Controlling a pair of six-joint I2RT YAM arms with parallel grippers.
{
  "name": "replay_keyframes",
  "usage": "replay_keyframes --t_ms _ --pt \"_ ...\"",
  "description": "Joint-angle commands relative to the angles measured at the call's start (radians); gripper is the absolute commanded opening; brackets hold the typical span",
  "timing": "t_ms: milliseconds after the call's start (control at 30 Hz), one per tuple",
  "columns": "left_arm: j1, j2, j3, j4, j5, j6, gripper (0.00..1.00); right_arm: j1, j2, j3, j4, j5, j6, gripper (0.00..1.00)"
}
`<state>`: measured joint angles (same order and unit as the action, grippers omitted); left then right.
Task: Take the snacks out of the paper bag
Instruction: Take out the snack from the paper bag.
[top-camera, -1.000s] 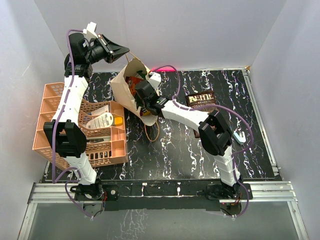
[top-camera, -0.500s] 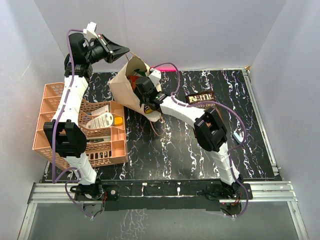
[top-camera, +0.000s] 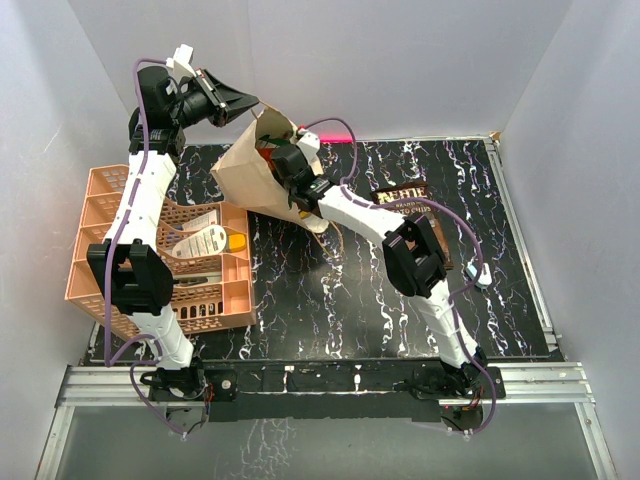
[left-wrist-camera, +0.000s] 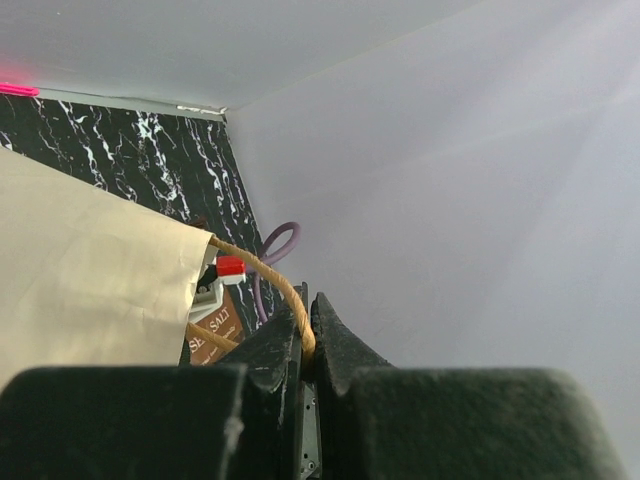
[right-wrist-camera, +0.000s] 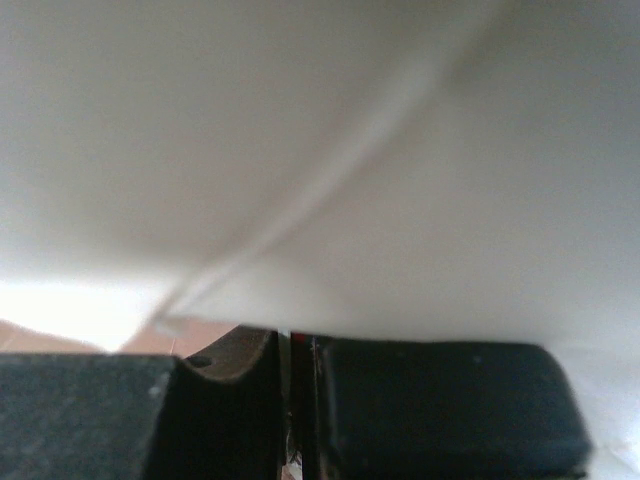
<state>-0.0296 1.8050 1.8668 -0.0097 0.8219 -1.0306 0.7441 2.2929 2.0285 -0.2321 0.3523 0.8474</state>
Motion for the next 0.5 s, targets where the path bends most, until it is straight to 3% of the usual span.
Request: replay_keyframes --t_ms 0,467 --pt "0.011 -0.083 -0.006 0.003 0.025 0.006 0.0 -0.004 -0.144 0.004 0.104 -0.03 -0.071 0.07" --pt "0.012 -0.116 0.002 0.0 -0.009 -0.023 0.0 -0.007 -0.366 -0.138 0.16 -0.107 -0.034 0.07"
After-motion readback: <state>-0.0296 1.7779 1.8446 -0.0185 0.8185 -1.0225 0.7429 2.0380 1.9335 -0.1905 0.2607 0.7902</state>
